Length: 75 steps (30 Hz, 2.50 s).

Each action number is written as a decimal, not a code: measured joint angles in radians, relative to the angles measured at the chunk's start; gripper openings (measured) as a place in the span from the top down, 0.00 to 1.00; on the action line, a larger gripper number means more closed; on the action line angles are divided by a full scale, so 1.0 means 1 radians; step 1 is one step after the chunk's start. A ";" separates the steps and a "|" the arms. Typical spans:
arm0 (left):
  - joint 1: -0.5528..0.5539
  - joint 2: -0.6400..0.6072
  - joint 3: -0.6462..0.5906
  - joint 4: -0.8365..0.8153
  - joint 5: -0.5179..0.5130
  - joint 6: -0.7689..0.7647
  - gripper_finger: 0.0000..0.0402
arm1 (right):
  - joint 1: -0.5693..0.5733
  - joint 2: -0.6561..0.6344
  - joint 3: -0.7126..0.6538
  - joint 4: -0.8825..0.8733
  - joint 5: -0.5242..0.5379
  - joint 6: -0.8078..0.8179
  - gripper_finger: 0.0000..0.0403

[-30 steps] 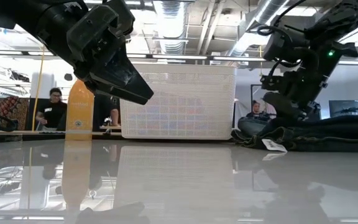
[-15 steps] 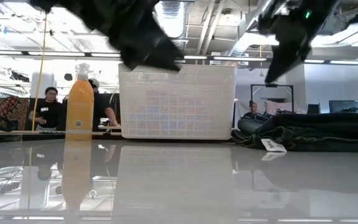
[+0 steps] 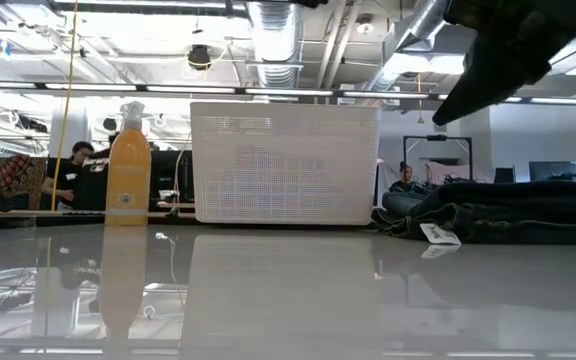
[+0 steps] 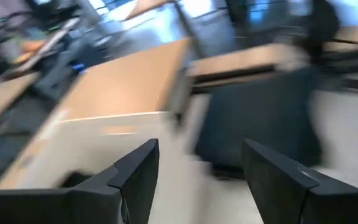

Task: Fold laundry
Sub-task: Fold the black shorts from the white laundry organizer

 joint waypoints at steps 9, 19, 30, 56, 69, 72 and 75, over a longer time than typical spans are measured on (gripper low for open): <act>0.593 0.059 0.006 -0.100 0.322 -0.283 0.46 | -0.021 0.018 -0.013 0.085 -0.050 -0.149 0.94; 0.670 0.269 -0.017 0.036 0.220 -0.183 0.46 | -0.085 0.017 -0.123 0.126 -0.064 -0.120 0.94; 0.675 0.465 0.150 -0.076 0.065 -0.085 0.47 | -0.106 0.017 -0.193 0.186 -0.121 0.019 0.94; 0.597 0.059 0.497 -0.097 0.790 -0.184 1.00 | -0.104 -0.117 -0.076 0.191 -0.138 -0.131 0.94; 0.520 0.056 0.475 -0.517 0.365 -0.084 1.00 | -0.168 -0.132 -0.075 0.210 -0.134 -0.135 0.94; 0.536 0.176 0.475 -0.512 0.345 -0.087 1.00 | -0.160 -0.101 -0.075 0.217 -0.137 -0.106 0.94; 0.562 0.297 0.474 -0.484 0.222 -0.026 0.96 | -0.145 -0.067 -0.075 0.216 -0.138 -0.080 0.94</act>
